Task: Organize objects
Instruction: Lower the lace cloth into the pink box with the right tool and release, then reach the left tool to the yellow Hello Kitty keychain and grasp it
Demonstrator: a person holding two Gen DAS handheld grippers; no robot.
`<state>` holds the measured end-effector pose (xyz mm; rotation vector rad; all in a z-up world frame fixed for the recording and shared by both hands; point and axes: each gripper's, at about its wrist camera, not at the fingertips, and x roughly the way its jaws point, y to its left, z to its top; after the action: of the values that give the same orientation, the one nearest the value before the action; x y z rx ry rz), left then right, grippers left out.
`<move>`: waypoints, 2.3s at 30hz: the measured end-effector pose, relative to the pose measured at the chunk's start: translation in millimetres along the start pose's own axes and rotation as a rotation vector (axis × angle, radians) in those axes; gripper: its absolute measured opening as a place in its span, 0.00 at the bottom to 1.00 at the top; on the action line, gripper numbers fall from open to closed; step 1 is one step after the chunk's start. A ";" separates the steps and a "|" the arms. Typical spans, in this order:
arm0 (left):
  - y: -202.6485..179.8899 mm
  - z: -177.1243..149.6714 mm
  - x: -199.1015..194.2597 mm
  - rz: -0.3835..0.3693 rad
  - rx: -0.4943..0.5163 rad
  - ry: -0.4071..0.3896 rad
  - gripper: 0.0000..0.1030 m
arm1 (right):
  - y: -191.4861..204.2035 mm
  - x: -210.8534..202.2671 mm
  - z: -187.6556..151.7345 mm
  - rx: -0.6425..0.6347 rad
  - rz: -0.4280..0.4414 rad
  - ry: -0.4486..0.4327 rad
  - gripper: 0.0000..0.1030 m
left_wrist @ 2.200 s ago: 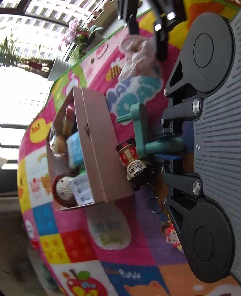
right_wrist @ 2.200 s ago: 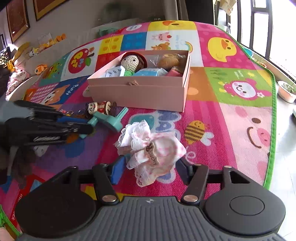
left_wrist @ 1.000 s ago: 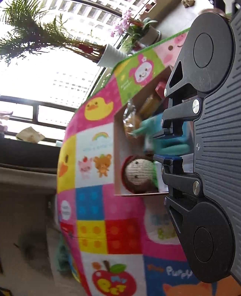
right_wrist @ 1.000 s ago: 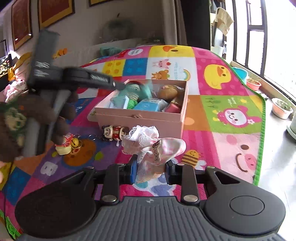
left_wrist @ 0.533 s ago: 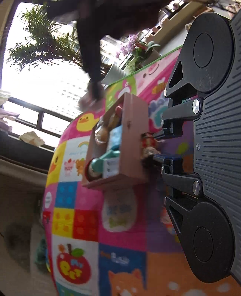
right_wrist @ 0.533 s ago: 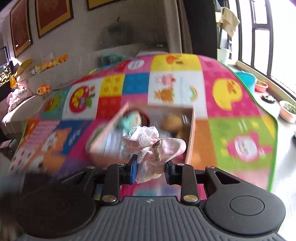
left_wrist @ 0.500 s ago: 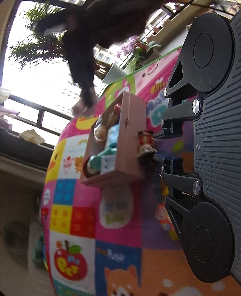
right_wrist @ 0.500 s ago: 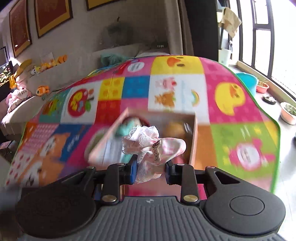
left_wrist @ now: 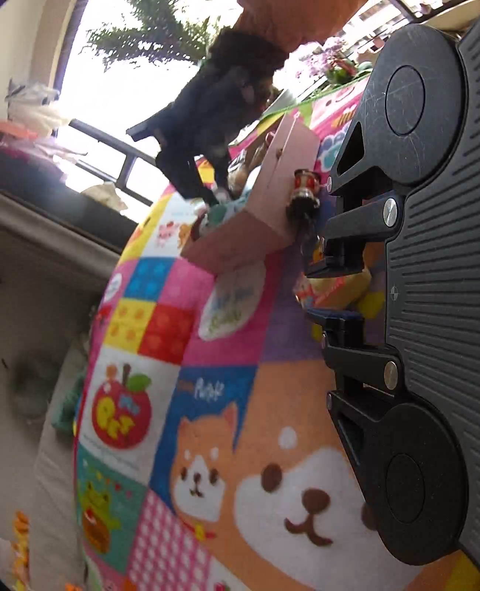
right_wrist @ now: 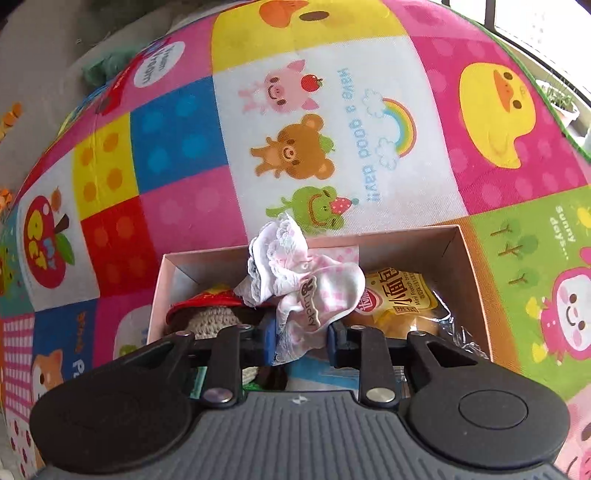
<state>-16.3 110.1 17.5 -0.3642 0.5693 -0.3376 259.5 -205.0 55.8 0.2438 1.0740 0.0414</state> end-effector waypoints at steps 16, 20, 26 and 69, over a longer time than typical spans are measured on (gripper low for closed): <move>-1.4 8.3 -16.6 0.011 0.009 -0.025 0.19 | -12.1 15.7 8.5 0.116 0.059 -0.044 0.28; 0.1 6.2 -15.4 0.076 0.022 0.010 0.19 | -30.4 -1.9 5.2 0.145 0.141 -0.045 0.27; -2.7 3.2 -15.4 0.096 0.031 0.025 0.19 | -48.1 -100.9 -54.8 -0.001 0.218 -0.231 0.57; -54.7 5.2 47.2 -0.045 0.279 0.288 0.52 | -77.4 -76.7 -259.8 -0.135 -0.066 -0.334 1.00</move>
<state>12.7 44.0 23.1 -0.0578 0.7857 -0.5110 -10.8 -245.9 -12.2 0.0888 0.7422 0.0128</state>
